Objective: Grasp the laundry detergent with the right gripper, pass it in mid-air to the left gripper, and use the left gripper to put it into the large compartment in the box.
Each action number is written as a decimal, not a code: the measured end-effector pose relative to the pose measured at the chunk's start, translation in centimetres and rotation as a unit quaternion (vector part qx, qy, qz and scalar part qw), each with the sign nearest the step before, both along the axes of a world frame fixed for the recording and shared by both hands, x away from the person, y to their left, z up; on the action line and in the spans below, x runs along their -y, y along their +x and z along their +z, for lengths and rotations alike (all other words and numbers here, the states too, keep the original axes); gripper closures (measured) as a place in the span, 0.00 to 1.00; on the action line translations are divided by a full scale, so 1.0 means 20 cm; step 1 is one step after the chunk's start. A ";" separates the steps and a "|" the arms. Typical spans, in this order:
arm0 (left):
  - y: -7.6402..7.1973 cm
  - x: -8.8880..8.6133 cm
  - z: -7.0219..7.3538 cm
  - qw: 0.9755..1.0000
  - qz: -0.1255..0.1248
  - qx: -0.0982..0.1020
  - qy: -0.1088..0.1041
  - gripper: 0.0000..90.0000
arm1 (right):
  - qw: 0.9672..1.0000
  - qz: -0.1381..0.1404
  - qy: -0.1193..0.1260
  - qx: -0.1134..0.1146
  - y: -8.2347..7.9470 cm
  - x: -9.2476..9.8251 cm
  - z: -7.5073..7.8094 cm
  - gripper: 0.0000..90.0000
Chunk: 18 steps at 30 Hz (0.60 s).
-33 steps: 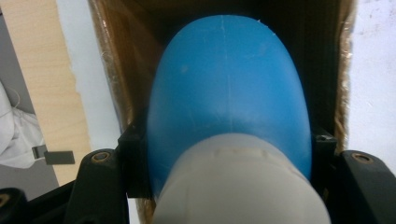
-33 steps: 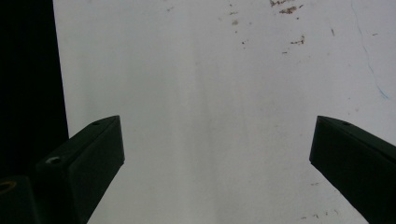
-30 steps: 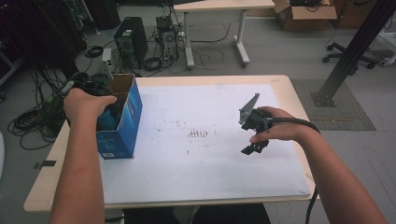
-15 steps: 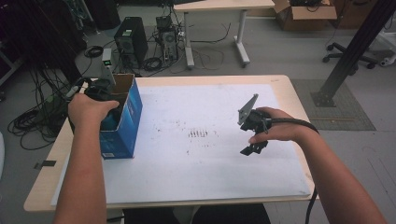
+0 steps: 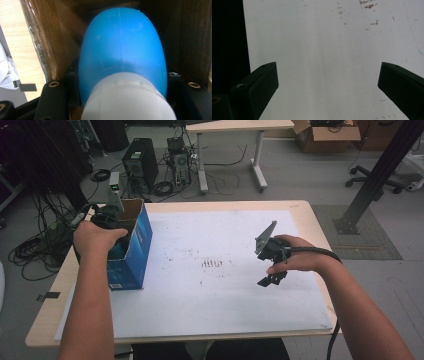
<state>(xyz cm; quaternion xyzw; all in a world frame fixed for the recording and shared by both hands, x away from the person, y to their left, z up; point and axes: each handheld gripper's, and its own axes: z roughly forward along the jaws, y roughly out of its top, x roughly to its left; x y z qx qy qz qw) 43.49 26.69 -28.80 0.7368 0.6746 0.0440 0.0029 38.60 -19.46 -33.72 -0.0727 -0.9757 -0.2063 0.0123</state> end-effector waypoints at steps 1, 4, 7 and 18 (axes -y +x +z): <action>0.00 0.00 0.00 1.000 0.000 0.000 0.000 0.42 | 1.000 0.000 0.000 0.000 0.00 0.00 0.00 0.03; 0.00 0.00 0.00 1.000 0.000 -0.001 0.000 0.42 | 1.000 -0.003 -0.001 0.000 0.00 0.00 0.00 0.03; 0.00 0.00 0.00 1.000 0.001 0.004 -0.002 0.42 | 1.000 0.000 0.002 0.000 0.00 0.00 0.00 0.03; -0.02 0.01 0.03 1.000 0.000 0.011 -0.002 0.39 | 1.000 0.002 0.004 0.000 0.00 0.00 -0.01 0.04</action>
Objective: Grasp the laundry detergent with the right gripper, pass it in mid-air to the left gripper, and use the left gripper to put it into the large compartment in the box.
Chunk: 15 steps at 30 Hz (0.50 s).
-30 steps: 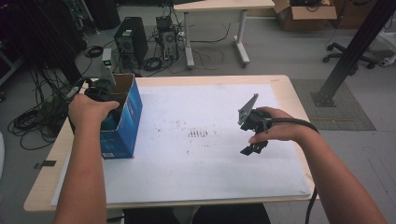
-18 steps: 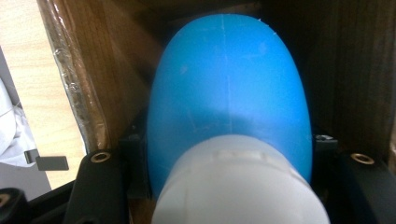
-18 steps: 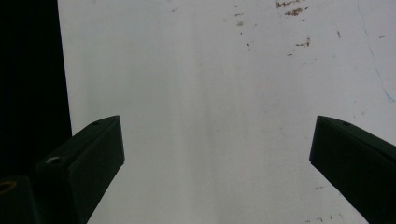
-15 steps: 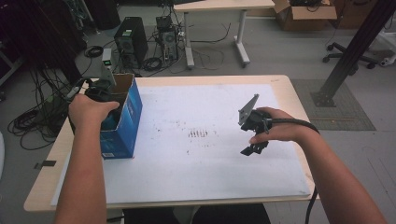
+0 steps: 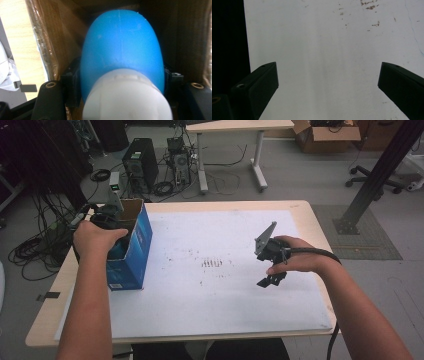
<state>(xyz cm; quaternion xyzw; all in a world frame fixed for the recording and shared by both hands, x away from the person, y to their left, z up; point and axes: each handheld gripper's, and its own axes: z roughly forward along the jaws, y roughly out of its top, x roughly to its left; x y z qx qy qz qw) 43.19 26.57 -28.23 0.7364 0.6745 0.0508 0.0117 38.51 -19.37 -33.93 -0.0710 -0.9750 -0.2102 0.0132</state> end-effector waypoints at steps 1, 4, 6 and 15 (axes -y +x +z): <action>0.00 0.00 0.00 1.000 0.000 0.000 0.000 0.37 | 1.000 0.000 0.000 0.000 0.00 0.00 0.00 0.04; -0.01 0.00 0.02 1.000 0.000 0.004 0.002 0.36 | 1.000 0.001 0.001 0.001 0.00 0.00 0.00 0.03; -0.01 0.01 0.03 1.000 -0.002 0.004 0.004 0.35 | 1.000 0.001 0.003 0.002 -0.01 0.00 0.00 0.03; -0.02 0.03 0.07 1.000 -0.001 0.007 0.017 0.30 | 1.000 0.001 0.007 0.005 -0.01 0.01 0.00 0.03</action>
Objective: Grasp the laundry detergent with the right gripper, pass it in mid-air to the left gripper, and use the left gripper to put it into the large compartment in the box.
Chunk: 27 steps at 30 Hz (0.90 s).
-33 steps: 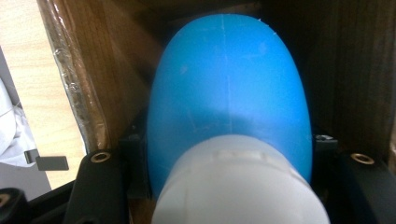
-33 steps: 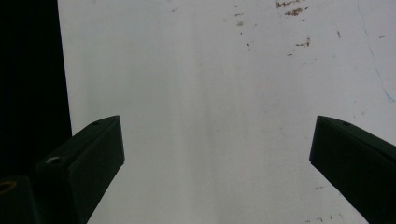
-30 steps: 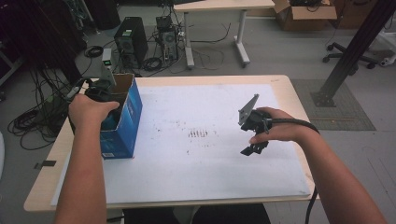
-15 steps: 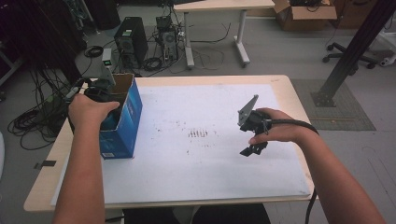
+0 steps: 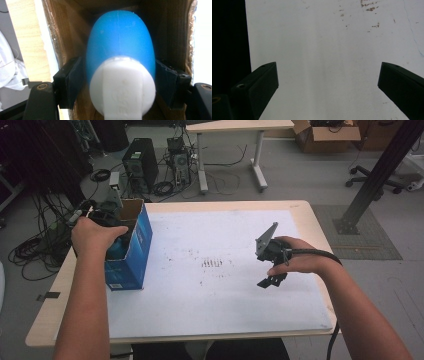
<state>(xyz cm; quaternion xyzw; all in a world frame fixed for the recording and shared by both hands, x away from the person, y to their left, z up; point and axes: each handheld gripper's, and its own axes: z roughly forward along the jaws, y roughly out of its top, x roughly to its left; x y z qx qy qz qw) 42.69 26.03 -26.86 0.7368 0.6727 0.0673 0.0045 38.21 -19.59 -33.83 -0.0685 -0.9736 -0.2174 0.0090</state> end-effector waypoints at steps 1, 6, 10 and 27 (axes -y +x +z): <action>0.00 0.00 0.01 1.000 -0.001 0.001 0.000 0.30 | 1.000 -0.001 0.000 0.000 0.00 0.00 0.00 0.03; -0.01 0.01 0.03 1.000 -0.001 0.002 0.005 0.25 | 1.000 0.000 0.002 0.002 -0.01 0.01 0.01 0.03; -0.02 0.01 0.04 1.000 -0.001 0.004 0.008 0.25 | 1.000 0.000 0.003 0.004 -0.01 0.01 0.01 0.03; -0.05 0.03 0.13 1.000 -0.017 0.014 0.018 0.16 | 1.000 0.002 0.003 0.008 -0.03 0.01 0.04 0.03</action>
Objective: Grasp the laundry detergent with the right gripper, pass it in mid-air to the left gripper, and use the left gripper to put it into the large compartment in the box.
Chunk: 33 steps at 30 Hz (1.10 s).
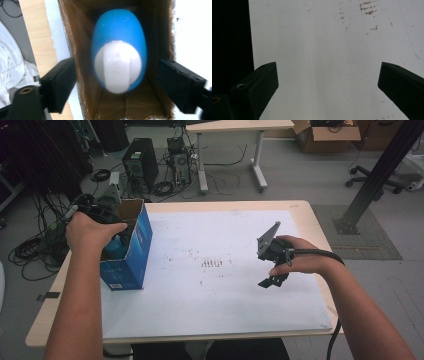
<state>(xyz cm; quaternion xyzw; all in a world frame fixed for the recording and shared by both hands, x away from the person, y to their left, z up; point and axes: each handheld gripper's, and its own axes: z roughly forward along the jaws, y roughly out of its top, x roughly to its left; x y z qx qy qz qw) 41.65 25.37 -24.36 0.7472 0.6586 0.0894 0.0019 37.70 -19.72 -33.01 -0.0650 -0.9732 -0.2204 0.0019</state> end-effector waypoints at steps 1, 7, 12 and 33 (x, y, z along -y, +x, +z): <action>0.00 0.00 0.00 1.000 0.000 0.000 0.000 0.16 | 1.000 0.000 0.000 0.000 0.00 0.00 0.00 0.03; -0.02 0.08 0.08 0.999 -0.032 0.014 0.004 0.12 | 1.000 -0.001 -0.001 0.001 0.00 0.00 0.01 0.03; -0.04 0.15 0.13 0.997 -0.074 0.019 -0.004 0.07 | 1.000 0.000 -0.001 0.001 -0.01 -0.01 0.01 0.03; -0.08 0.36 0.23 0.982 -0.190 0.022 -0.005 0.05 | 1.000 -0.008 0.001 0.007 -0.04 0.05 0.03 0.03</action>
